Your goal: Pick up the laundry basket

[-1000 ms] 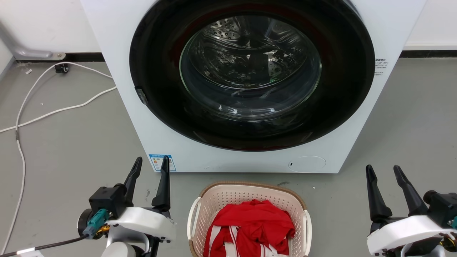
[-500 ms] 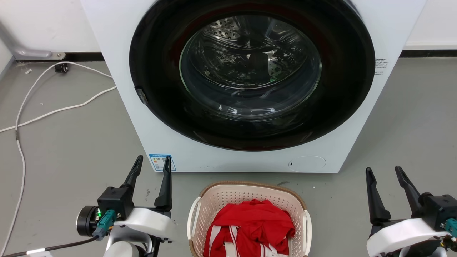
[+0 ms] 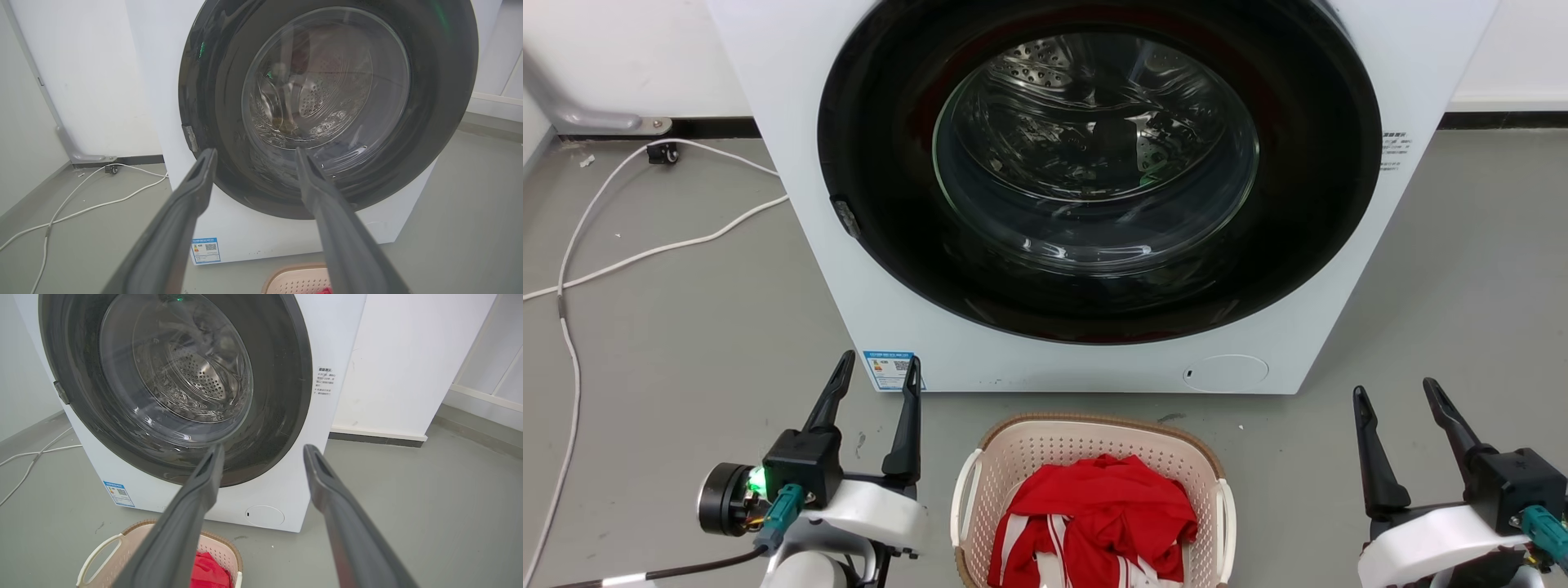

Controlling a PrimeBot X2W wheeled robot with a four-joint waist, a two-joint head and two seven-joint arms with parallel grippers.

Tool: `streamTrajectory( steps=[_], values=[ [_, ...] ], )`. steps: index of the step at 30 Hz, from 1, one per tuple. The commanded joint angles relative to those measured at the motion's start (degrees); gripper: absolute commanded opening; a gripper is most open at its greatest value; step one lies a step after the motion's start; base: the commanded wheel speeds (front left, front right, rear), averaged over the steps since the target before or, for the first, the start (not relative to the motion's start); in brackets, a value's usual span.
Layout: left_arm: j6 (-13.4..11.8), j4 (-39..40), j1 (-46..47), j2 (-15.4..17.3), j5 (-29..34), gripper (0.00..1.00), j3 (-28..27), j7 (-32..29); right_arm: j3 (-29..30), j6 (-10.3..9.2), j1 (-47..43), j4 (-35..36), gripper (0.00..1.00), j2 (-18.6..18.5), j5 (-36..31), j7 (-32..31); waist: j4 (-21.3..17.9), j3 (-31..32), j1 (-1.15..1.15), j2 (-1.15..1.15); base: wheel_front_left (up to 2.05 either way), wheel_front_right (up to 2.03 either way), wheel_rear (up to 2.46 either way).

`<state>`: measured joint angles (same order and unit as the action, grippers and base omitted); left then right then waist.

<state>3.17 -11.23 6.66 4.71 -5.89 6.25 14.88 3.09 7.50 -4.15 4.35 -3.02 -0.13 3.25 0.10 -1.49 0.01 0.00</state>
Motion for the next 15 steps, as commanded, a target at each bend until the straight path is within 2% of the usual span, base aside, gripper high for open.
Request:
streamTrajectory(
  steps=[1, 15],
  values=[
    [-0.3, -0.1, 0.5, -0.2, 0.9, 1.0, 0.0, 0.5, 0.0, -0.02, -0.8, 0.4, 1.0, 0.3, -0.9, 0.2, 0.0, 0.0, -0.01, 0.0, 0.0, 0.0, 0.0],
    [-0.5, -0.7, 0.1, -0.5, 0.1, 1.0, -0.4, 0.3, 0.2, -0.03, -0.4, -0.1, 1.0, 0.3, 0.5, -0.1, 0.1, -0.2, -0.01, 0.0, 0.0, 0.0, 0.0]
  ],
)
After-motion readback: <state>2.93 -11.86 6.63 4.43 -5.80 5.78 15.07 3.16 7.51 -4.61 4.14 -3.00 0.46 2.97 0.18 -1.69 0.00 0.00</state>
